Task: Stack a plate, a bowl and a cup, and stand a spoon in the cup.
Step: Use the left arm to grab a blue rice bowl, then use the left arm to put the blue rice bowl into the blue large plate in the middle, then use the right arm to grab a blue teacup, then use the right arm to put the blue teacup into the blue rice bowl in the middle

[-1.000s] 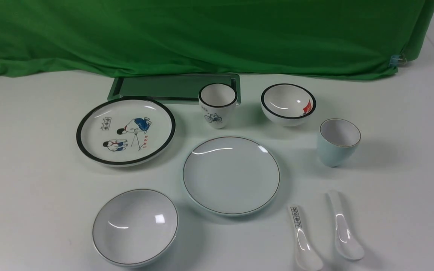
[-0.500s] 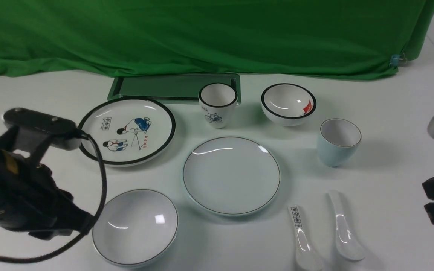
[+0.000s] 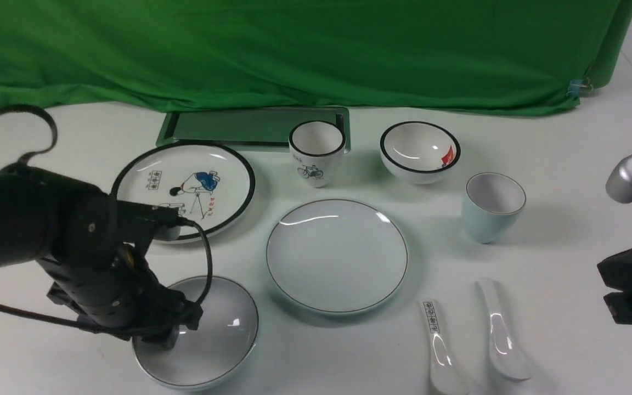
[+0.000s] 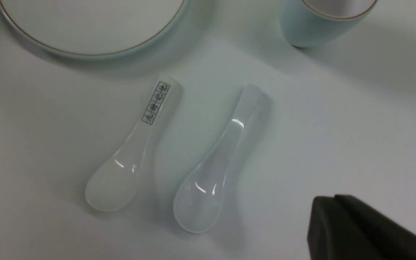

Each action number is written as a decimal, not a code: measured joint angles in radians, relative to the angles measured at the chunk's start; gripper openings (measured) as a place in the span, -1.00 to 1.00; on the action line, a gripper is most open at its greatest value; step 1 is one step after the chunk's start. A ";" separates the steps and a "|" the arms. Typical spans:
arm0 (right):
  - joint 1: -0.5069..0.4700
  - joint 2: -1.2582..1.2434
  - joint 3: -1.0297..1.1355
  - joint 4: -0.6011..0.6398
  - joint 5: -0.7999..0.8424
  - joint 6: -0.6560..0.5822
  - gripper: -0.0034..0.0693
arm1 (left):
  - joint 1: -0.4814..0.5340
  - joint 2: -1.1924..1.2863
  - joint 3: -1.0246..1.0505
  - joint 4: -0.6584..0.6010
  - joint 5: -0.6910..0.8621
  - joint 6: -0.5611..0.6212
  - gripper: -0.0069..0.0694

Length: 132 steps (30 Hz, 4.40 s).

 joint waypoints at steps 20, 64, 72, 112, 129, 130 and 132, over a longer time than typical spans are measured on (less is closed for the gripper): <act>0.000 0.000 0.000 0.003 -0.117 -0.016 -0.85 | -0.001 0.014 -0.453 -0.495 0.141 0.456 -0.84; 0.000 0.576 -0.461 -0.181 -0.078 0.154 0.43 | -0.082 0.114 -0.674 -0.133 0.242 0.284 0.34; -0.038 0.828 -0.618 -0.231 -0.068 0.229 0.36 | -0.082 -0.137 -0.526 -0.091 0.244 0.241 -0.04; 0.246 1.024 -0.858 0.123 0.107 -0.042 -0.68 | -0.082 -0.206 -0.277 -0.075 0.138 0.234 -0.43; 0.250 0.901 -1.012 -0.088 0.472 0.025 0.62 | -0.082 -0.206 -0.277 -0.073 0.140 0.234 -0.40; 0.249 0.868 -0.983 -0.102 0.476 0.032 0.62 | -0.082 -0.206 -0.277 -0.073 0.142 0.234 -0.39; 0.240 0.803 -0.896 -0.113 0.484 0.038 0.61 | -0.082 -0.206 -0.277 -0.073 0.148 0.234 -0.39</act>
